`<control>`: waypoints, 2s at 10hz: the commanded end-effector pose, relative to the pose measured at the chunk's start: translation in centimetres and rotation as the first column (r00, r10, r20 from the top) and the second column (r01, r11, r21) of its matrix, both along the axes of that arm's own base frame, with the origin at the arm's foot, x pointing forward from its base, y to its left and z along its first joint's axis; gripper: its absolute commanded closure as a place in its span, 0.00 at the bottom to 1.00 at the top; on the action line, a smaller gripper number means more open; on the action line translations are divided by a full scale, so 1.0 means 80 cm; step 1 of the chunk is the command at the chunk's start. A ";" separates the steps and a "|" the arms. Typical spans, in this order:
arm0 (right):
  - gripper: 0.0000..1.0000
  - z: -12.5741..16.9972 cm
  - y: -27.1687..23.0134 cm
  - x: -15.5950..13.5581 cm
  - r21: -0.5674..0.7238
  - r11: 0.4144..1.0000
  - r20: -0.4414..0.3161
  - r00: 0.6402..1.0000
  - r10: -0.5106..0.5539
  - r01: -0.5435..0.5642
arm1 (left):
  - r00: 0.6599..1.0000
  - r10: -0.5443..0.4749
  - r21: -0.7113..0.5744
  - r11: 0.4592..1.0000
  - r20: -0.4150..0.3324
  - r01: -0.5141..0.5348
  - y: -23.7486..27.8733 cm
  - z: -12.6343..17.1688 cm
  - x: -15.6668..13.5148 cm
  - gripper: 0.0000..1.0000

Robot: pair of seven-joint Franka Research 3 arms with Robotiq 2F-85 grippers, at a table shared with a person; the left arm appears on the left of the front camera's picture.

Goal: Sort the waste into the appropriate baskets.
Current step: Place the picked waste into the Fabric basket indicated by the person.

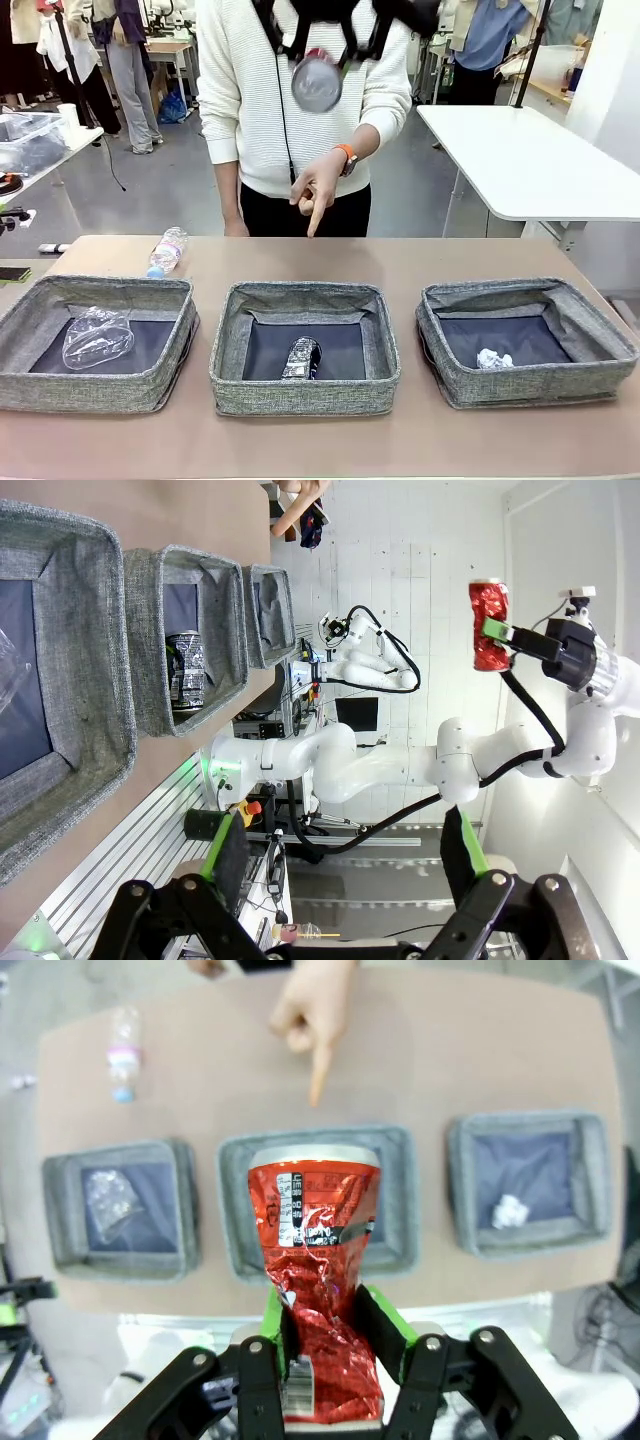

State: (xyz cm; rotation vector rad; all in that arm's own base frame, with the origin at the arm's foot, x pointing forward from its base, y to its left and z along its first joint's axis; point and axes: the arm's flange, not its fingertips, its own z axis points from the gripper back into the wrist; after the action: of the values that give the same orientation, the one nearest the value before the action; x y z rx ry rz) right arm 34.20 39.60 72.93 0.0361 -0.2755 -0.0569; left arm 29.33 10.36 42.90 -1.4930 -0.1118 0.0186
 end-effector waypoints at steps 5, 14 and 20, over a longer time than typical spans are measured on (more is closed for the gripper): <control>0.64 -0.268 -0.061 -0.006 0.204 0.972 -0.067 0.989 0.131 -0.115 | 1.000 0.000 -0.002 1.000 0.000 0.000 0.000 0.002 -0.004 0.00; 0.32 -0.327 -0.079 0.018 0.283 0.954 -0.170 0.973 0.153 -0.101 | 1.000 0.000 -0.002 1.000 0.000 0.000 0.000 0.002 -0.004 0.00; 0.00 -0.326 -0.079 0.021 0.271 0.958 -0.171 0.974 0.147 -0.097 | 1.000 0.000 -0.002 1.000 0.000 0.000 0.000 0.002 -0.004 0.00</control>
State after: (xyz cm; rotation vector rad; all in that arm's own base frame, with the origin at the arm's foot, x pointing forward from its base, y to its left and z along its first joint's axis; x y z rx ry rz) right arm 35.44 33.49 46.53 0.2938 -0.0882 0.0112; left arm 29.33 10.37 42.90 -1.4929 -0.1120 0.0189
